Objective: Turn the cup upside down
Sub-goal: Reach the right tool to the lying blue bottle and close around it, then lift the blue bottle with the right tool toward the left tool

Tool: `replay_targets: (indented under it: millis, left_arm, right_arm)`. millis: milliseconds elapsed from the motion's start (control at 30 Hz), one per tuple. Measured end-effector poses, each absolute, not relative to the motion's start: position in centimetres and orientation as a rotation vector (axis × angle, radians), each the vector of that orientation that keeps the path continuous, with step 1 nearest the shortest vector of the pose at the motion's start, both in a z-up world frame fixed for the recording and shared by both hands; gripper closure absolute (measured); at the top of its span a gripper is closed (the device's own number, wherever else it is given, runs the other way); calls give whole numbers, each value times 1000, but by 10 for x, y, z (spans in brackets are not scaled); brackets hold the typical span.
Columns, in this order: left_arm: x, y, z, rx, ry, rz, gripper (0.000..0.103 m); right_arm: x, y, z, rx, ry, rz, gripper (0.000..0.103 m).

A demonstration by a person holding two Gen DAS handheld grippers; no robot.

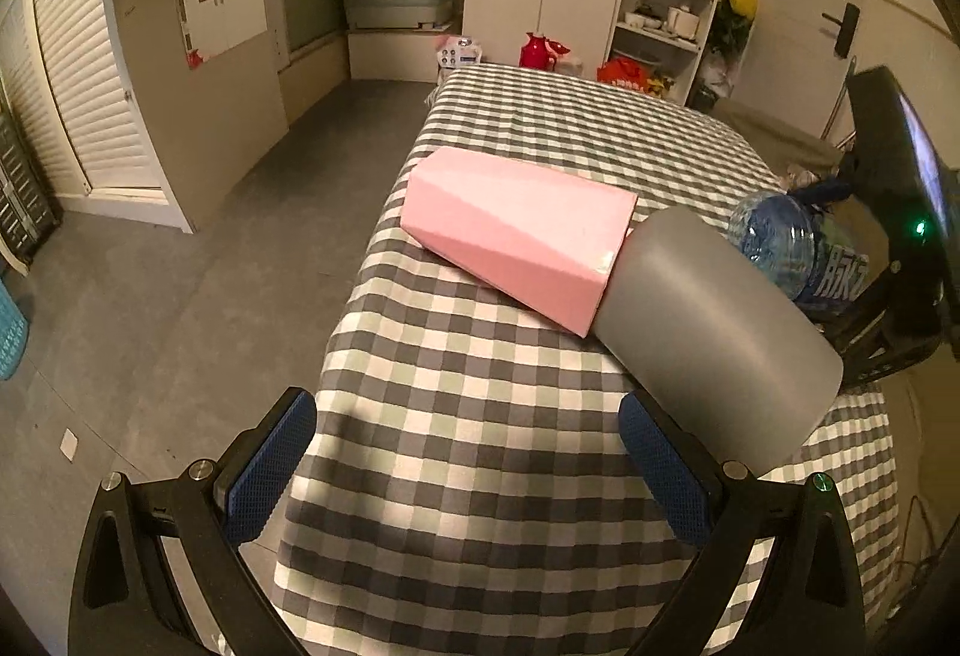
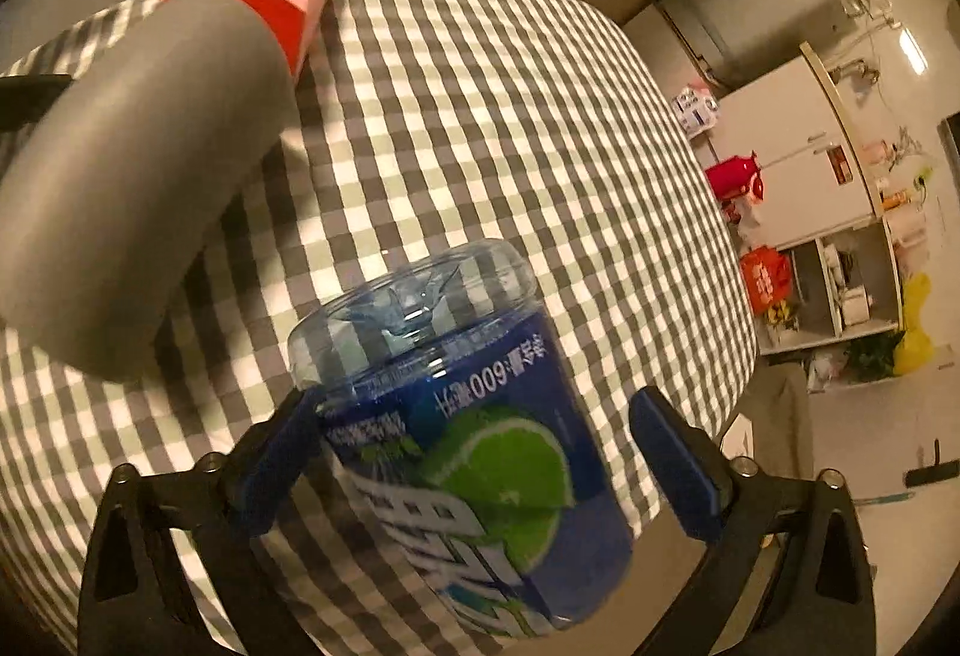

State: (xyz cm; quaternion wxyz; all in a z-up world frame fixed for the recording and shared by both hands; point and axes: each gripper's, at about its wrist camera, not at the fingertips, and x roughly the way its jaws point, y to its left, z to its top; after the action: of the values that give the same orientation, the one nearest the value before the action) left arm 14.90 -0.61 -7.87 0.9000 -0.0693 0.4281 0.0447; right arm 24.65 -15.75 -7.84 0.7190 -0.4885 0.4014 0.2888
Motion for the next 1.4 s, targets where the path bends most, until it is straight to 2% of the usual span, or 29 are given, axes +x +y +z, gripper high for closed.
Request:
replay_targets:
  millis: [33,300,467,667,900,1133,1400]
  left_arm:
    - [148,-6,-77,-145,882,92,0]
    - [127,1,-51,-147,844,90,0]
    - [101,0,-24,-153,804,87,0]
    - [71,3,1,-186,758,52,0]
    - [51,13,13,-150,726,65,0]
    - [53,31,-12,-162,782,105,0]
    - [60,25,-29,-127,822,107,0]
  right_arm:
    - [243,-157,-77,-1075,890,643,20]
    - [209,-168,-27,-934,877,512,21]
    - [160,-175,13,-638,1023,473,22]
    - [93,-163,27,-306,1143,417,22]
    - [79,-149,-23,85,1270,301,22]
    - [99,-144,-43,202,1235,179,22]
    - [115,-140,-61,192,1226,169,23]
